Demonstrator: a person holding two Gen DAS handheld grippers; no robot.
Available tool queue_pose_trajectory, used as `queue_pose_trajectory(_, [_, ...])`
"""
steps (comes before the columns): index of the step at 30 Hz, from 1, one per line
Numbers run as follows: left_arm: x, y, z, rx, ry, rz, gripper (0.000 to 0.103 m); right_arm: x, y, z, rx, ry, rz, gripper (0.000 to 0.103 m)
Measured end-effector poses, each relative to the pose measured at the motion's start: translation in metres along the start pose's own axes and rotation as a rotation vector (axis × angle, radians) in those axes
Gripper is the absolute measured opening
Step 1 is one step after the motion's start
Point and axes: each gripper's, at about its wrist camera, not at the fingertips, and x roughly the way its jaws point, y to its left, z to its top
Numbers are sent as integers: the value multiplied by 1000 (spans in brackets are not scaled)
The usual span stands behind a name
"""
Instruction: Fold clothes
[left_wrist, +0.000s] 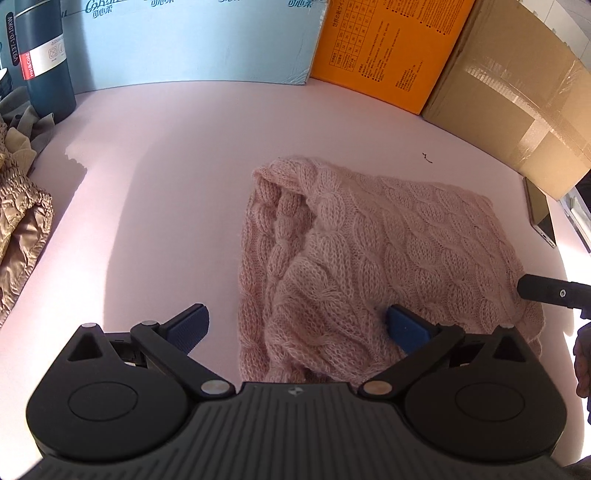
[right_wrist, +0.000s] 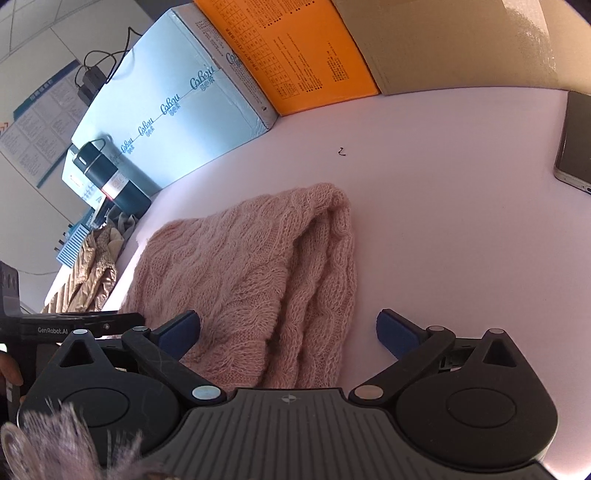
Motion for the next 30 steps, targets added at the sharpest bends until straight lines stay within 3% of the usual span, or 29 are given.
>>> queue_pose_trajectory(10, [19, 4, 3, -11, 28, -59, 103, 11, -27, 16, 176, -24, 155, 103])
queue_pose_trajectory(22, [17, 20, 2, -58, 3, -160, 103, 10, -23, 12, 147, 19, 192, 103])
queue_pose_trajectory(30, [24, 10, 8, -33, -18, -115, 102, 20, -16, 13, 117, -19, 169, 103])
